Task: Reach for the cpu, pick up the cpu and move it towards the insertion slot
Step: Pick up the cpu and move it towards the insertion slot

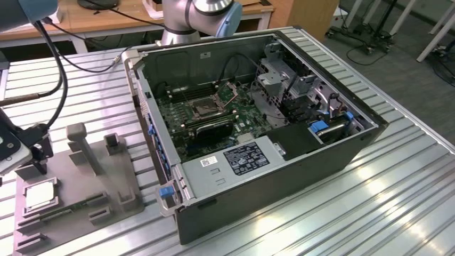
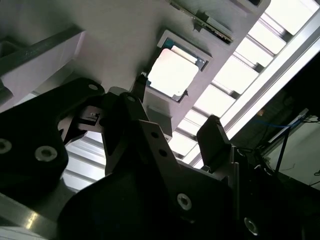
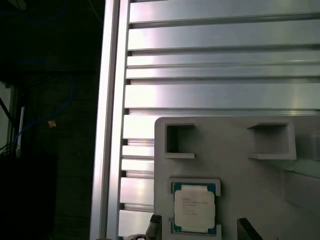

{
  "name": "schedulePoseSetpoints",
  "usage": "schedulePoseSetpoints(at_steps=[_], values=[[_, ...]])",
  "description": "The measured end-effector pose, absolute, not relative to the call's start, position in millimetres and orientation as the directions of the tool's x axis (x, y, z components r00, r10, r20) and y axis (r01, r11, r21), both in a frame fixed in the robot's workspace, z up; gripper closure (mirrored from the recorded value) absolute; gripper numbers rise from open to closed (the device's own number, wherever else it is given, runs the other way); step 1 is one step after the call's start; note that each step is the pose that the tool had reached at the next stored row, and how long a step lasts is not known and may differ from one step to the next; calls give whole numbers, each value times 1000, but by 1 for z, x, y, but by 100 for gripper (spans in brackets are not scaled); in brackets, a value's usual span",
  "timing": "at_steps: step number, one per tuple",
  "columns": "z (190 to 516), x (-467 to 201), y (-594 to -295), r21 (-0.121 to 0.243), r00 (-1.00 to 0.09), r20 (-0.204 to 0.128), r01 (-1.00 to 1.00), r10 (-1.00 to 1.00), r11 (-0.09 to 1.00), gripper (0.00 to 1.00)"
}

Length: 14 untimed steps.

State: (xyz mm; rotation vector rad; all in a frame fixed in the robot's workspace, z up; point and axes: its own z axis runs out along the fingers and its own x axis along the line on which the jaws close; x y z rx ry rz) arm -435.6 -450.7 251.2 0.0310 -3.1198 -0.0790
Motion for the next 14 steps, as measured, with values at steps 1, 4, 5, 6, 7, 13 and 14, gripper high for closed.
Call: schedulePoseSetpoints(at_steps=[1, 4, 5, 6, 7, 13, 14], values=[[249, -436, -451, 51, -1000, 20, -19, -20, 999, 32], [244, -436, -451, 51, -1000, 20, -19, -20, 999, 32], [242, -436, -451, 51, -1000, 20, -19, -20, 999, 32], [241, -436, -451, 51, -1000, 20, -19, -20, 999, 32], [239, -436, -451, 51, -1000, 20, -19, -20, 999, 32], [234, -436, -451, 51, -1000, 20, -19, -20, 999, 32], [233, -436, -451, 51, -1000, 20, -19, -20, 999, 32]])
